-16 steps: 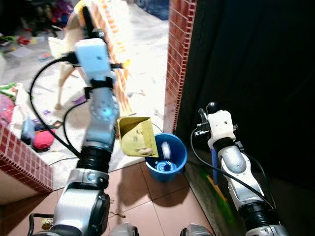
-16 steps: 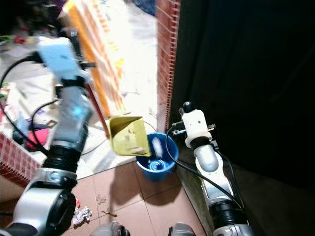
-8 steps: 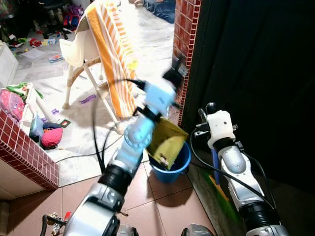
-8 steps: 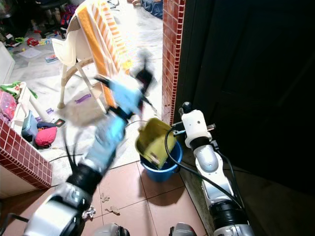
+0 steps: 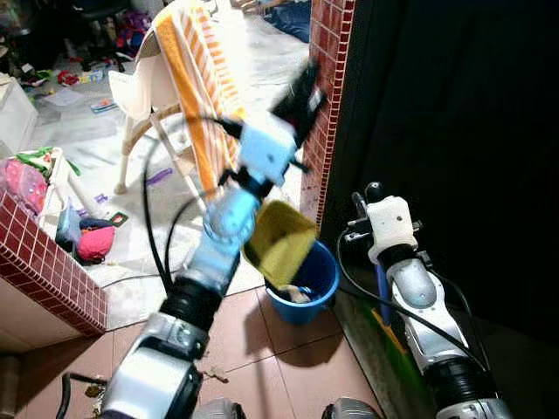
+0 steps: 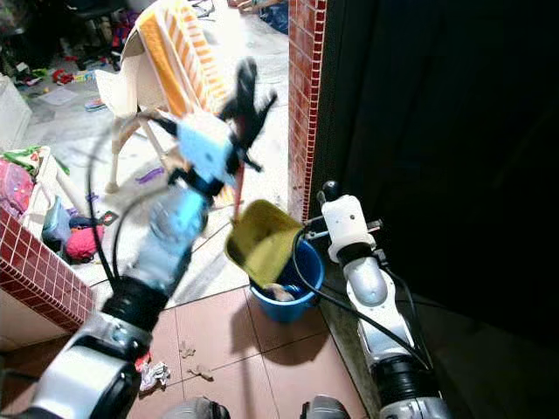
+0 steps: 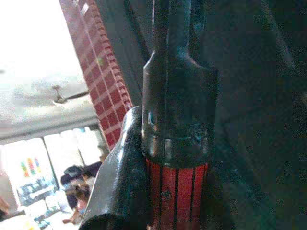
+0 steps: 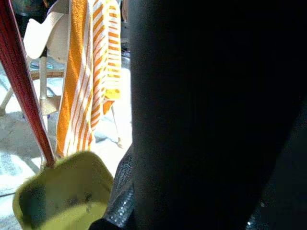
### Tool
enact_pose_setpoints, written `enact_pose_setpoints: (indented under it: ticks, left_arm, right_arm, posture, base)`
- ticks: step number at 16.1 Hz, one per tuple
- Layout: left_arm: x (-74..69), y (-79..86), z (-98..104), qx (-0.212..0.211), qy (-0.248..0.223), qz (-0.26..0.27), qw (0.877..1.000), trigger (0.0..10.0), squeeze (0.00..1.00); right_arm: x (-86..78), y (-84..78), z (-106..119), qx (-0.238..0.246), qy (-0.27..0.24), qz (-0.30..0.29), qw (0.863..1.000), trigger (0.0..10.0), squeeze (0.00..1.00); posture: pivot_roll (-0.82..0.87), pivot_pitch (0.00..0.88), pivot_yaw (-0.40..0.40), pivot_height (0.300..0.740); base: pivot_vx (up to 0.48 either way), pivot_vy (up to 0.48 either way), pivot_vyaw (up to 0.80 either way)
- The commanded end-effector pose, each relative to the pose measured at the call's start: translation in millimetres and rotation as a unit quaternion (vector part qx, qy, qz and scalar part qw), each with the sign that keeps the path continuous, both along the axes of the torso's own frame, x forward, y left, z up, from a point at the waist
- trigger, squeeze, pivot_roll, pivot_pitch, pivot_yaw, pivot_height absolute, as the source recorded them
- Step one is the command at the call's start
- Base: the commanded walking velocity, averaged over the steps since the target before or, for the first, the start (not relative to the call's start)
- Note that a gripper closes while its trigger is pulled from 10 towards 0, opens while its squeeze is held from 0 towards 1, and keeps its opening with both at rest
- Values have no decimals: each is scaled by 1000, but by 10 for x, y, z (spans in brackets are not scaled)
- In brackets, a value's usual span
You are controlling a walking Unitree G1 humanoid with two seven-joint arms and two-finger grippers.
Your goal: Sweep floor
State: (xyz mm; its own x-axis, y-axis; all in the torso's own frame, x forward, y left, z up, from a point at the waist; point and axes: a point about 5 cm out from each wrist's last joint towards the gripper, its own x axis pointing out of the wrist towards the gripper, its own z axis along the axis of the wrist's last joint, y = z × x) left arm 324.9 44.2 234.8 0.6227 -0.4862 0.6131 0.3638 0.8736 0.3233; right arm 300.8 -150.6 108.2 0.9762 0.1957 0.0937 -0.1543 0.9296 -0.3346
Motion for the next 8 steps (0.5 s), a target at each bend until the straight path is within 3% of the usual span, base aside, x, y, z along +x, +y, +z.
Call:
enact_pose_setpoints:
  ticks: [1, 5, 6, 7, 8]
  left_arm:
    - [-72, 2, 384, -36, -70, -2, 997, 10000, 0]
    - [7, 210, 495, -78, -69, 59, 993, 10000, 0]
    - [52, 313, 530, -106, -56, 81, 990, 10000, 0]
    - [151, 591, 656, -196, -12, 122, 973, 10000, 0]
    - [166, 654, 697, -213, -10, 132, 968, 10000, 0]
  right_arm:
    - [52, 57, 129, -10, -33, 13, 999, 10000, 0]
    - [60, 82, 123, -11, -33, 14, 999, 10000, 0]
    - [66, 87, 119, -11, -33, 15, 999, 10000, 0]
    - [73, 90, 99, -19, -32, 16, 999, 10000, 0]
    - [79, 88, 93, -22, -31, 16, 999, 10000, 0]
  posture:
    - [-116, 0, 59, 740]
    - [-109, 0, 53, 740]
    - [-105, 0, 50, 740]
    - [-104, 0, 49, 740]
    - [-103, 0, 48, 740]
  base:
    - [0, 0, 0]
    - [0, 0, 0]
    - [0, 0, 0]
    - [0, 0, 0]
    - [0, 0, 0]
